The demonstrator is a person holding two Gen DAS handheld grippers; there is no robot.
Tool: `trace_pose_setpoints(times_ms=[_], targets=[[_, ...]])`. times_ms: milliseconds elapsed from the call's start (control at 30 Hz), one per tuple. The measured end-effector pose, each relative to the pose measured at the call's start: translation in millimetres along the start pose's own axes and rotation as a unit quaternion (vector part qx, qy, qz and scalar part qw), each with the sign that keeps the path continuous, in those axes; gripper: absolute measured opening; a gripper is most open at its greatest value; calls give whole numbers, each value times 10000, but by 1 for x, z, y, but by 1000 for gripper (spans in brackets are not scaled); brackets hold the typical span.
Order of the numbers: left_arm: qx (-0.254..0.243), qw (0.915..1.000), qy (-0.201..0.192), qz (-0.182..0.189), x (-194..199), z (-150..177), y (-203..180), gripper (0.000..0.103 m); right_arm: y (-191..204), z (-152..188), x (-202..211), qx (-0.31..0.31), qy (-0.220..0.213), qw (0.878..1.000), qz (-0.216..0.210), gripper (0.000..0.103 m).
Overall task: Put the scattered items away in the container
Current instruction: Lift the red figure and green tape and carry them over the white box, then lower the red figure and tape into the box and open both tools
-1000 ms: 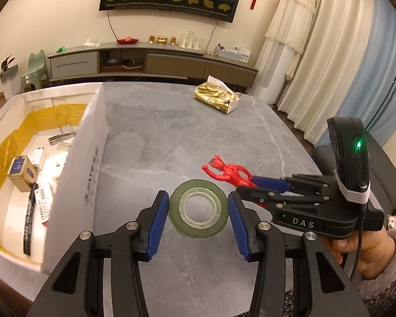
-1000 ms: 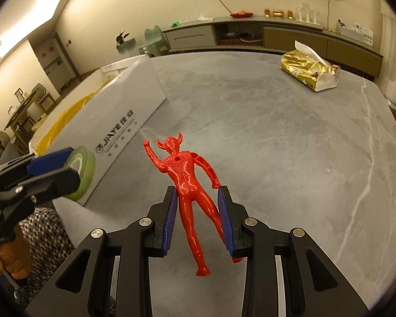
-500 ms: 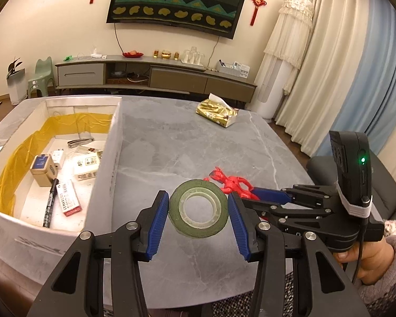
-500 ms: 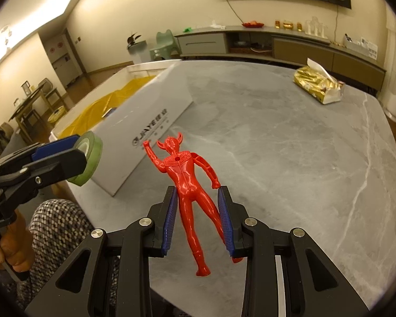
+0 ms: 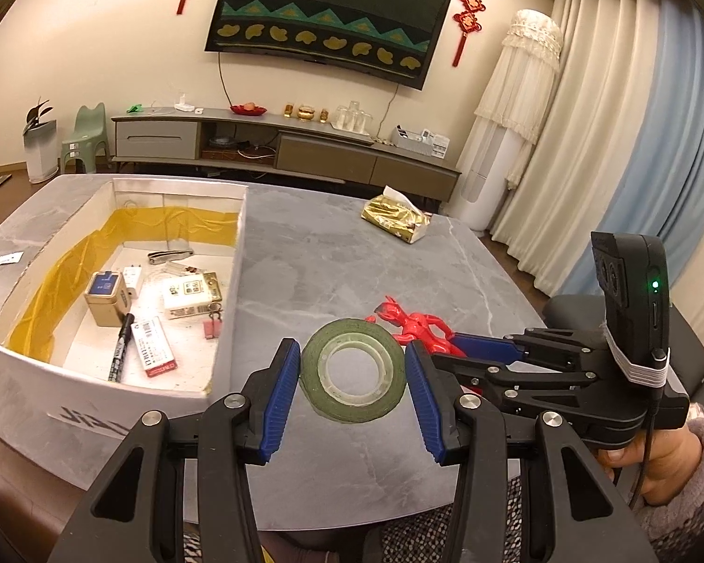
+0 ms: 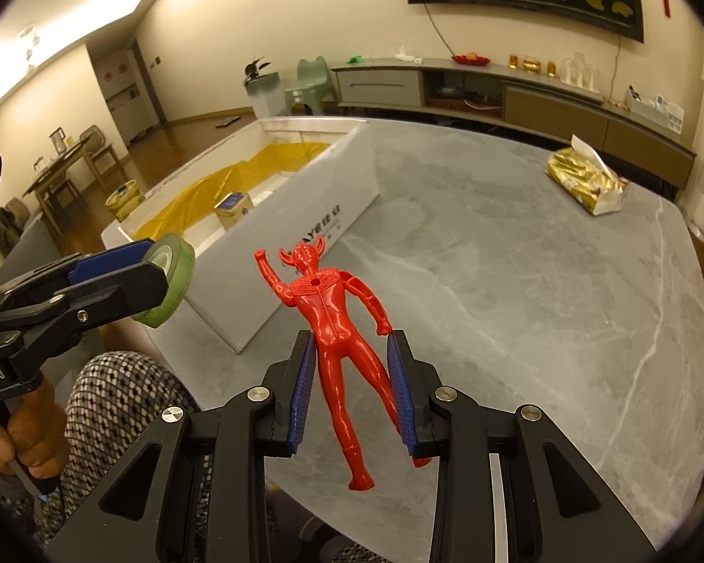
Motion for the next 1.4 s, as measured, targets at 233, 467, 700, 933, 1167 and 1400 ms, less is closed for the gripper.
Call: trace_pose_setpoints(times_ms=[233,467,700,933,1167,1400], targets=[[120,9998,-184,-32,15,-7,13,48,19,-16,4,220,-89,9997,-58,32],[269,9992,-292,-84,23,-12,31,48,43,-27,3,449,-120,9988,-130,32],[443,9978,-467,-180,35,-21,56,48,64,-40,1,645,-138,9976,-225,32],[654,9956,-600,-315,43,-27,87,48,90,-59,-5,899,-179,9952,-338,32],[801,9932,-688,-500,47,-33,120,48,114,-77,-21,1111,-175,9927,-432,33],[920,9909,-648,-734,42,-35,155,48,132,-94,-47,1280,-89,9905,-491,33]])
Point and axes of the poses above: each gripper's, at about its wrist camera, not at the fingertips, and x roughly against the way its jaws point, y to its left, z to its underside, the point moved 10 cm from there along -x, roughly the way its jaws point, and after that the axes turned 8 degrees about -x, right-handed, at the moved point
